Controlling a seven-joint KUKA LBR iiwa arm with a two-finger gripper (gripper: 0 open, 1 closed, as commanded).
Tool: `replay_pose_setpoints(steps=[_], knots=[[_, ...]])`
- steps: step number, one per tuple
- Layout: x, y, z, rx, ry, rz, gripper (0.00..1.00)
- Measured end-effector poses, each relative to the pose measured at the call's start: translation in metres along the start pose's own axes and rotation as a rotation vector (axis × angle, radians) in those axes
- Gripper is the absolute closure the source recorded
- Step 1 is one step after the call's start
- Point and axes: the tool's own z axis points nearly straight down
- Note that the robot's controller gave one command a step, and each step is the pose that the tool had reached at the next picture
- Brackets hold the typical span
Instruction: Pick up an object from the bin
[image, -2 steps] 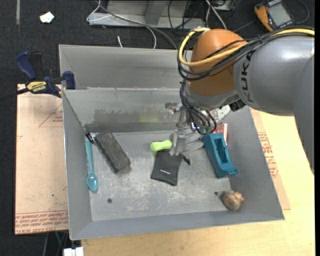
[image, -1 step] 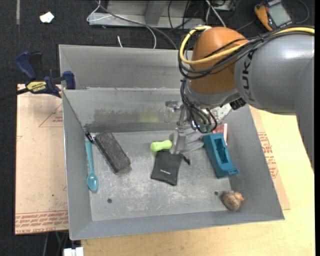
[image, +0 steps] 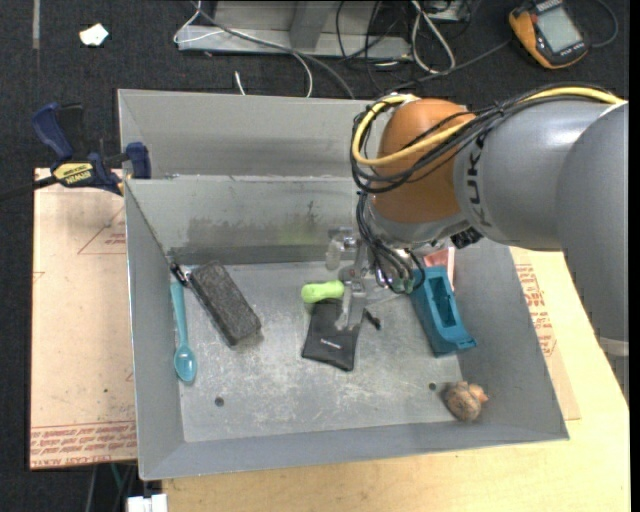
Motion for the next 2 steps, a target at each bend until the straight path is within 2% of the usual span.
replay_pose_setpoints(steps=[1,2], knots=[[0.010,0.024,0.048,-0.001,-0.008,-0.049,0.00],[0.011,0.009,0.052,-0.002,-0.003,-0.009,1.00]])
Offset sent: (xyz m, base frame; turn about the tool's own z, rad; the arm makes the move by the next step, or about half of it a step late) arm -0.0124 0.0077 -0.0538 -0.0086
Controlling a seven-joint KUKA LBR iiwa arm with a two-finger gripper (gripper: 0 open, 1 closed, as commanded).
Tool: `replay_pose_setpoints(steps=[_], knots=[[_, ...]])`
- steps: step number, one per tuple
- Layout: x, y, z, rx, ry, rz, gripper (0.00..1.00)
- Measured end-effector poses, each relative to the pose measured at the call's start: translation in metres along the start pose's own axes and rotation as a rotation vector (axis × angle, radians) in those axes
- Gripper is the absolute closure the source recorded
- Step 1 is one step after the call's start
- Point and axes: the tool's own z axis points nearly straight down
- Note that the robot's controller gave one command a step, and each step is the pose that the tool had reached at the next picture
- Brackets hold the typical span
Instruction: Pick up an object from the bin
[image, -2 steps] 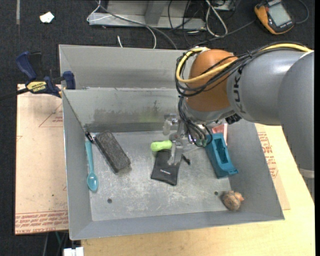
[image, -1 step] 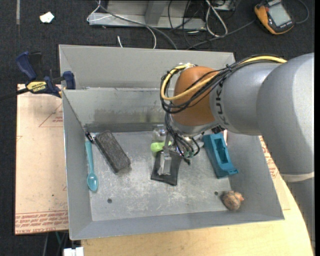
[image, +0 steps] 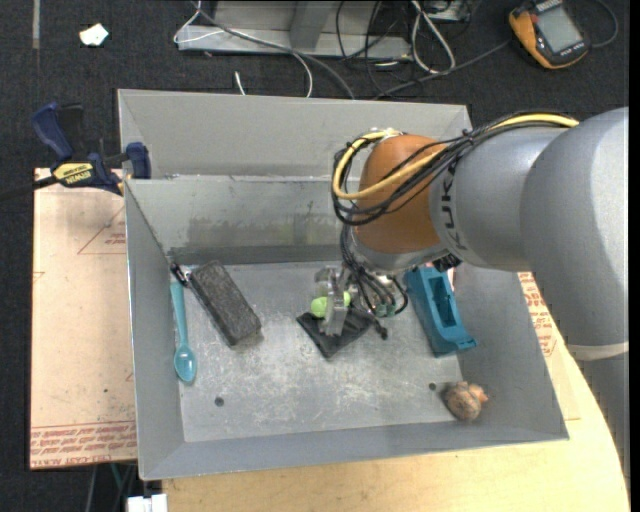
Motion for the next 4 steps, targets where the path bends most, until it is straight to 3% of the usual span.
replay_pose_setpoints(steps=[1,2,3,4], knots=[[0.000,0.000,0.000,0.000,0.000,0.000,1.00],[0.009,-0.010,-0.053,0.001,0.008,-0.029,1.00],[-0.009,-0.025,-0.053,-0.002,-0.008,-0.169,1.00],[-0.025,-0.035,-0.005,-0.004,-0.005,-0.151,1.00]])
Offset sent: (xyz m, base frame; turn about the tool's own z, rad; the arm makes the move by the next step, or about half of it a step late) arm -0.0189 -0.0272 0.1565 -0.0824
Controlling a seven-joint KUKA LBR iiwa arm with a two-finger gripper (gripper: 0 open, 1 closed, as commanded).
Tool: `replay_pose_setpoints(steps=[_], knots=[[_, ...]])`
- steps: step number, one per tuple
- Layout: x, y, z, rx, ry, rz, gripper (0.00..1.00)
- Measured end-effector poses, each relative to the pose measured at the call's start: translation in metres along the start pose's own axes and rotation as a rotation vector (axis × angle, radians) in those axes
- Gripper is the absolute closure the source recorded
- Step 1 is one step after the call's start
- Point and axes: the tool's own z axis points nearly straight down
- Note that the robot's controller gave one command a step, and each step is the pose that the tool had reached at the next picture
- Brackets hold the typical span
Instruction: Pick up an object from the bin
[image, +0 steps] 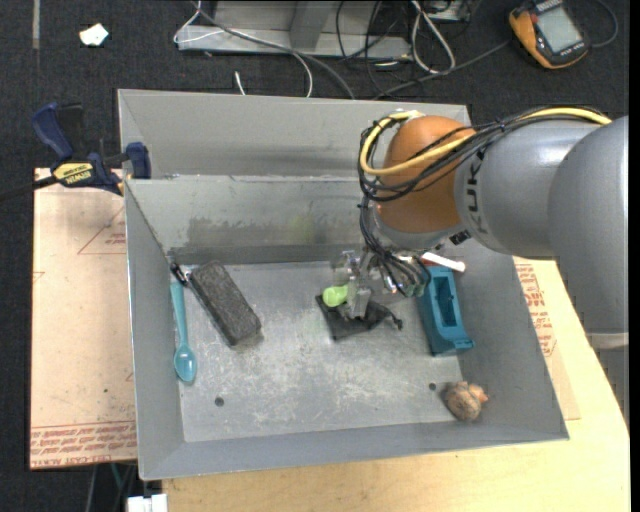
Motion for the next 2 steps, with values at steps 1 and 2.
replay_pose_setpoints(steps=[1,2], knots=[[-0.001,-0.007,-0.064,-0.001,0.004,-0.039,1.00],[-0.004,-0.020,-0.037,-0.001,-0.001,-0.425,1.00]])
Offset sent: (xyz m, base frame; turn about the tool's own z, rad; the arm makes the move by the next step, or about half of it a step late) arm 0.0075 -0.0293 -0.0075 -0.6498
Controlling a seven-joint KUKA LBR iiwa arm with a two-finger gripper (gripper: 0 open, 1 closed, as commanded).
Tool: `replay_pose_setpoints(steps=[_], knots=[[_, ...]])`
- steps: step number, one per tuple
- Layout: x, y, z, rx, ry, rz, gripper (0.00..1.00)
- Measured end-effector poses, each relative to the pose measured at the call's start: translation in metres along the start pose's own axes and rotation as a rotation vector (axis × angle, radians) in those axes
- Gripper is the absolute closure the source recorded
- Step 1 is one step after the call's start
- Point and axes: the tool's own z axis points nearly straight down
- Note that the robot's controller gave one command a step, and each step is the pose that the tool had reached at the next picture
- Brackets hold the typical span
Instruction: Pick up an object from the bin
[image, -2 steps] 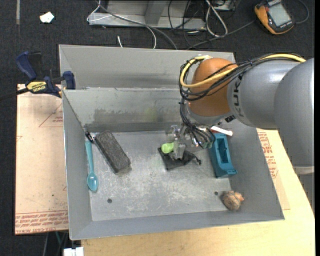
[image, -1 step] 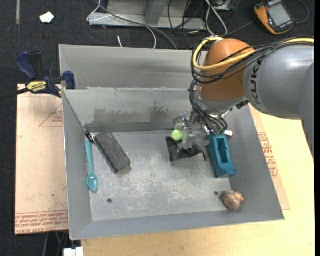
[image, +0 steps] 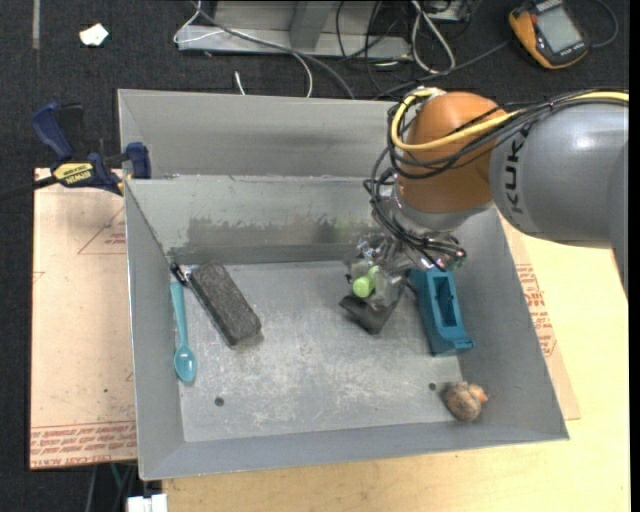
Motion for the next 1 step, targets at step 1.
replay_pose_setpoints(steps=[1], knots=[[0.0018,0.0000,-0.0486,-0.005,0.005,-0.118,1.00]])
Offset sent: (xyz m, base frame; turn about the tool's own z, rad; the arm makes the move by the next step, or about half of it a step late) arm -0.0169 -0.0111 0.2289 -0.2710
